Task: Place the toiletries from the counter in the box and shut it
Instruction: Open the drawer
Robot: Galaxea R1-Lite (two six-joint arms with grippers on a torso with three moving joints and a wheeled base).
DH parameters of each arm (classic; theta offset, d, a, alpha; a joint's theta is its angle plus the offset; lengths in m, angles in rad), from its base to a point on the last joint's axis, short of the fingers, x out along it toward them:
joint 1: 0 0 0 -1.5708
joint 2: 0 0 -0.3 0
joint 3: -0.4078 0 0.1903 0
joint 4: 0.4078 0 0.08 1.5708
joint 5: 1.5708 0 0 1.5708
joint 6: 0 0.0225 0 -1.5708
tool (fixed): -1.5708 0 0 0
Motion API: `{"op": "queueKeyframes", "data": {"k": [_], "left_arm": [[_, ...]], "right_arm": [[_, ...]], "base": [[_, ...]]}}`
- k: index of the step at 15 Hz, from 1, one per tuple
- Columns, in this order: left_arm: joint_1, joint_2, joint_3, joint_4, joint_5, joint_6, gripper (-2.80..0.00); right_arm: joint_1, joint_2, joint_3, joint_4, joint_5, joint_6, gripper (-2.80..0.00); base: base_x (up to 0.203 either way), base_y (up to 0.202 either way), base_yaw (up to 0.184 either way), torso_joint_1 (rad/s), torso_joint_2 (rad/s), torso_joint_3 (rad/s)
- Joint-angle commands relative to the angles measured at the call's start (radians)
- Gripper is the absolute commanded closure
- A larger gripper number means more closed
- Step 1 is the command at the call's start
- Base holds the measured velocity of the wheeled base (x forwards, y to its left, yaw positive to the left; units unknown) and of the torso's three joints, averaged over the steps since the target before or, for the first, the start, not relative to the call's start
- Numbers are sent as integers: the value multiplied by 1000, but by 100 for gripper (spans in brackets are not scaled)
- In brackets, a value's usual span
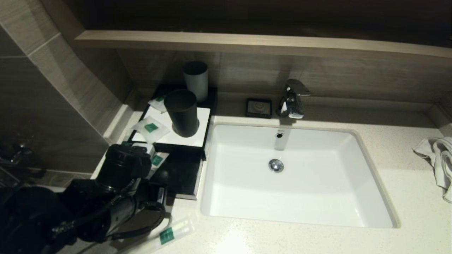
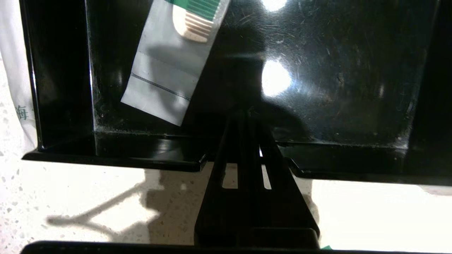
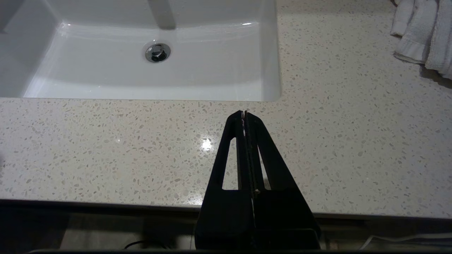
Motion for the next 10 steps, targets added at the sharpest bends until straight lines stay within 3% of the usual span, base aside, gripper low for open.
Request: {"op": "queueKeyframes", "data": {"k": [1, 10], "left_arm": [[2, 6, 4, 0, 3, -3, 0], [1, -35, 47, 15, 3, -3, 0]], "right_arm": [[0, 0, 2, 0, 0, 1, 0], [0, 0, 2, 0, 0, 1, 0]], "base": [[0, 0, 0, 0, 0, 0], [0, 0, 0, 0, 0, 0]]}}
